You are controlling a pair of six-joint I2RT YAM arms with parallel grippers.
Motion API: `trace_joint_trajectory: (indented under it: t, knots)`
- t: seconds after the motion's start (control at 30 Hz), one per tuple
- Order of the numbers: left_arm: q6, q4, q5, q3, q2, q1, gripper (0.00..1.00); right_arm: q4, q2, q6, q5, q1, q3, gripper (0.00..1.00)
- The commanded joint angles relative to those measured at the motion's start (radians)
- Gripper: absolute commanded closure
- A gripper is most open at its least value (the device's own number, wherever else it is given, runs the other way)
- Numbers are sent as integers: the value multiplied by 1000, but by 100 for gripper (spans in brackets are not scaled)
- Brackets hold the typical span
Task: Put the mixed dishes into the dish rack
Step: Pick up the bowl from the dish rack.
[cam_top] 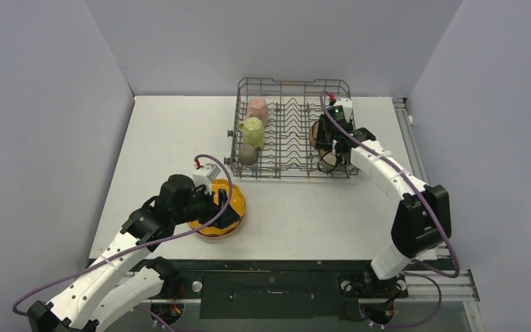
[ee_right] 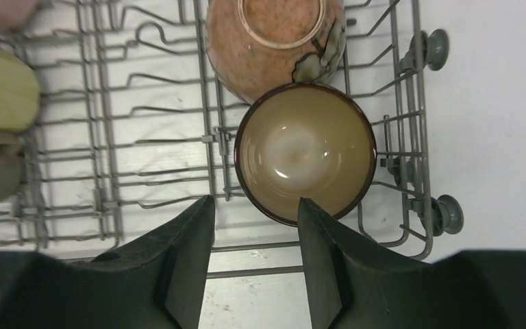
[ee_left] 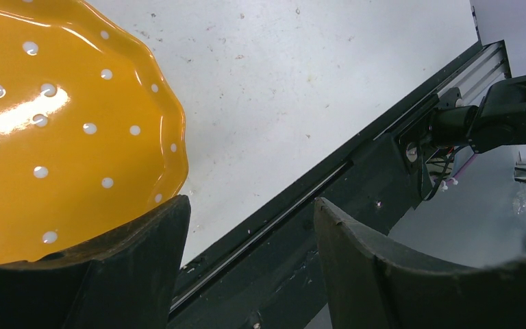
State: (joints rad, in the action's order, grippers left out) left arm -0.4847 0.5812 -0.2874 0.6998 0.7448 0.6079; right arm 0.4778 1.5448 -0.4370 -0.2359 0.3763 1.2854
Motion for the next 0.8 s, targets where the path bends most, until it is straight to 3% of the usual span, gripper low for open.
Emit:
trace_joint_trajectory:
  t: [0.0,0.47,0.6,0.7,0.77]
  knots:
    - [15,-23,0,3,-12,1,37,148,95,78,-76,25,102,56]
    - [16,-23,-6,3,-12,3,36,151,381,81,-66,41,219,59]
    - [16,-22,-4,3,-8,3,36,156,412,90,-67,39,259,73]
    - [16,-21,-2,4,-7,3,36,175,413,101,-71,39,286,98]
    - [15,-21,-1,3,-6,3,36,174,383,104,-69,39,285,100]
